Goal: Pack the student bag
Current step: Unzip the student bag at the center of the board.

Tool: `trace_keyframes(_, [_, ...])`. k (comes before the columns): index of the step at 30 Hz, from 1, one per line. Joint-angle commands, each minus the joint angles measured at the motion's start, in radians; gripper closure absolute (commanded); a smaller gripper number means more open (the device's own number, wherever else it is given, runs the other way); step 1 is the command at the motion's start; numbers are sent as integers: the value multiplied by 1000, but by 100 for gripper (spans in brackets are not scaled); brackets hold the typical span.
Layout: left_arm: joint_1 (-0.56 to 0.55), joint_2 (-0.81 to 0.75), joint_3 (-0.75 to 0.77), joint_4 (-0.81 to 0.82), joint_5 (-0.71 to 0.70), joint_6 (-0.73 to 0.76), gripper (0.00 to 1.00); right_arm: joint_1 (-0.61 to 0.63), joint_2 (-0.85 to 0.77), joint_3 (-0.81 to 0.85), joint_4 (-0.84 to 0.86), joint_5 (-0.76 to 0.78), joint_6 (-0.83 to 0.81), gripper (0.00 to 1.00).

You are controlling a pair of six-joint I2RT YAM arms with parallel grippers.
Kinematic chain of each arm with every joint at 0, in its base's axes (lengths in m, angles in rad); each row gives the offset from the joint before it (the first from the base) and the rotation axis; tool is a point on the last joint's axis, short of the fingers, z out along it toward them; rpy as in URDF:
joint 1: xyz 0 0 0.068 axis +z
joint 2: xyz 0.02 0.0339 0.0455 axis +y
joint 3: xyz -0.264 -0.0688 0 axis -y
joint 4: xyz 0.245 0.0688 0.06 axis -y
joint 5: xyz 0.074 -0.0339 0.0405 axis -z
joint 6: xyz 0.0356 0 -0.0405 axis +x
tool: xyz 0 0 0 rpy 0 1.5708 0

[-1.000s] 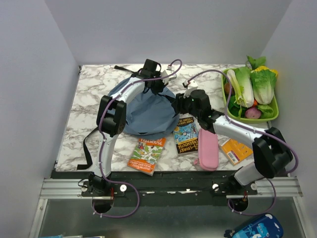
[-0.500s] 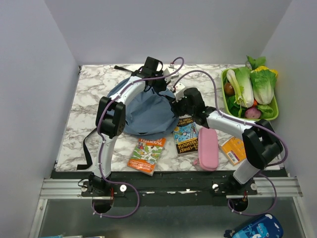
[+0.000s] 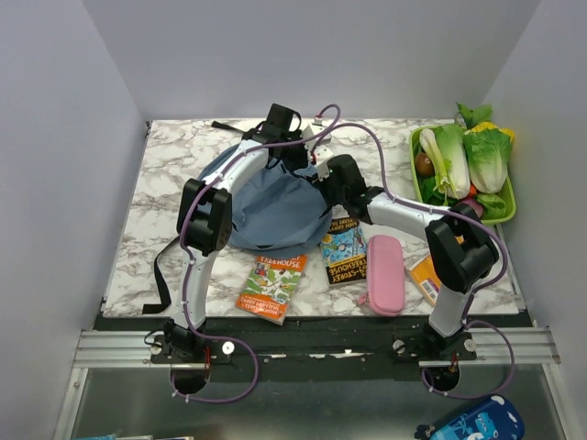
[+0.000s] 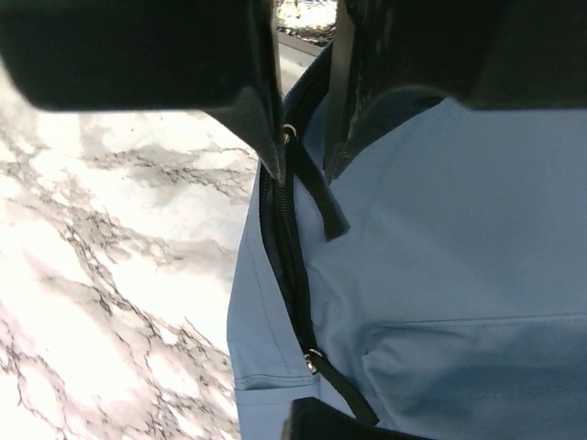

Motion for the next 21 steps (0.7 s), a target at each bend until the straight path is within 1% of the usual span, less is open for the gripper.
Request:
trace_keyframes(1, [0,-11,27,-25,57,19,85,1,-6,5,8,55,20,75])
trace_keyframes(2, [0,-8,27,-28,60,22,83,1,-15,-24,40,55,23,82])
trace_keyframes(3, [0,-9,27,-32,67,24,77,1,-26,-35,56,48,29,86])
trace_keyframes(4, [0,-5,29,-35,72,24,75,1,-44,-47,66,47,34,90])
trace_keyframes(5, [0,-5,30,-41,78,27,73,1,-54,-58,91,48,37,98])
trace_keyframes(9, [0,4,41,-64,112,32,62,0,-84,-101,132,38,58,99])
trace_keyframes(11, [-11,11,42,-77,141,51,57,0,-97,-119,148,39,72,99])
trace_keyframes(12, [-17,12,42,-92,150,86,51,-2,-103,-128,157,38,87,99])
trace_keyframes(13, [-25,15,36,-100,162,105,48,-3,-110,-150,165,38,97,99])
trace_keyframes(16, [-51,26,29,-108,173,173,43,-5,-152,-193,214,35,140,99])
trace_keyframes(18, [-68,38,38,-92,167,183,40,-8,-179,-231,252,25,162,99])
trace_keyframes(21, [-86,84,104,-103,156,194,39,-11,-195,-256,277,22,196,99])
